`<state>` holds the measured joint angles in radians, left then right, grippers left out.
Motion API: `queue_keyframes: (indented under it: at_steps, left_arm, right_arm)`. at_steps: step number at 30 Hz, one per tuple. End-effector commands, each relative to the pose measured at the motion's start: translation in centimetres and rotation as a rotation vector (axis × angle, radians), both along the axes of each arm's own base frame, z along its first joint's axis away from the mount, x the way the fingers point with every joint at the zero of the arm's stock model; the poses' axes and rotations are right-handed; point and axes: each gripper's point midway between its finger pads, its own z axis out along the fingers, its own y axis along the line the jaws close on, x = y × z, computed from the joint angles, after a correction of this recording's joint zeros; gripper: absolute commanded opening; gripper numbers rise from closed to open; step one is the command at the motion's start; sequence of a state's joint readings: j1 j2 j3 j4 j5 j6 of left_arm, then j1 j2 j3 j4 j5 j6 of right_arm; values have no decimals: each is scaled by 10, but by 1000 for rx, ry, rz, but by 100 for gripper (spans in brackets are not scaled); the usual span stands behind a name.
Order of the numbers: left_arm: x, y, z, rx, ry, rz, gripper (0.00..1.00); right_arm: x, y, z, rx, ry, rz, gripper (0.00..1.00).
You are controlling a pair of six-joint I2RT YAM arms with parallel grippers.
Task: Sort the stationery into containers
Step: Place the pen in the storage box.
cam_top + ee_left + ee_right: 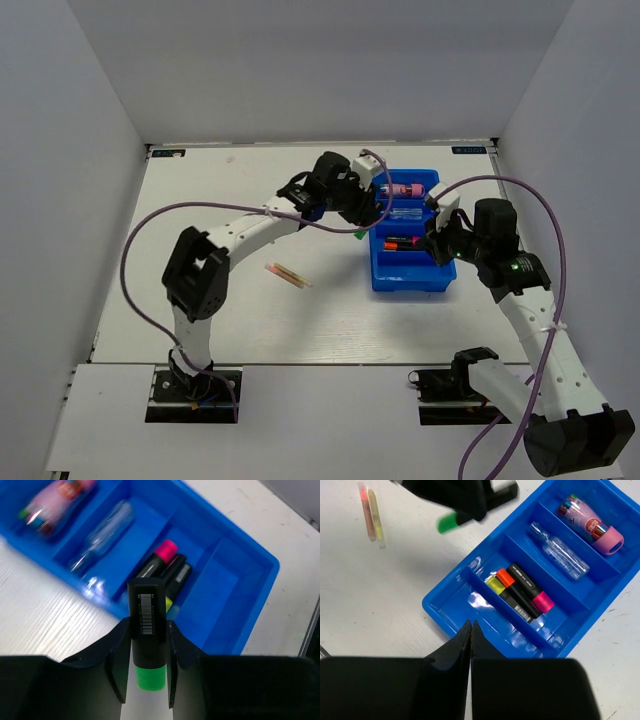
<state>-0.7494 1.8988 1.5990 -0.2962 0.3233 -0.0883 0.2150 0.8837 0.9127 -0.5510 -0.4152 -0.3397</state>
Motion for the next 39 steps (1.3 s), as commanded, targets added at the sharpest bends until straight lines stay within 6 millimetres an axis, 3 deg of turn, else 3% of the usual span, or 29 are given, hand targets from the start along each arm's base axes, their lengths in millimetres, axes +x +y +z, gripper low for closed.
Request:
queue_keyframes:
  at_steps: [1,2,3,4,5,6,7,11,16,20,24,28,30,32,34,38,39]
  left_arm:
    - [-16,-57,42,-235,-187,-331,0]
    - [-8,-65,60,-293,-263,-339,0]
    - [-5,-68,60,-305,-271,-347,0]
    - [-2,-74,46,-314,-219,-341,0]
    - [3,-80,64,-357,-266,-350,0]
    - [4,-82,63,-366,-262,-353,0]
    - [7,-89,54,-371,-240,-355,0]
    - [14,-101,53,-404,-231,-363,0]
    - [29,-108,18,-379,-193,-313,0]
    - [37,-108,4,-364,-192,-275,5]
    - [36,-111,-2,-362,-171,-278,5]
    - [32,-110,-12,-353,-154,-277,5]
    - [33,-109,-15,-348,-145,-273,11]
    - [32,-108,-17,-346,-140,-273,12]
    - [29,-109,-18,-340,-134,-275,20]
    - [25,-106,-23,-330,-117,-271,47]
    - [23,-106,-21,-333,-120,-274,48]
  right_arm:
    - [3,-5,6,-9,-33,-23,0]
    - [3,-7,1,-18,-28,-29,0]
    - [3,-7,3,-17,-35,-29,0]
    - [3,-7,4,-17,-37,-31,0]
    - [1,-5,0,-18,-28,-21,0]
    - [2,-6,0,-19,-34,-23,0]
    - [2,-5,-1,-21,-31,-18,0]
    - [1,-4,-5,-25,-23,-5,0]
    - [0,-3,-8,-26,-16,6,0]
    - [-1,-2,-8,-25,-18,15,0]
    - [-2,-1,-9,-20,-12,25,1]
    - [-2,-1,-7,-21,-16,24,8]
    - [-4,-1,-8,-19,-12,30,15]
    - [-4,0,-7,-16,-15,34,15]
    - [-4,0,-9,-20,-10,34,23]
    - [-5,-1,-6,-19,-22,36,32]
    - [-4,-2,-6,-19,-18,30,32]
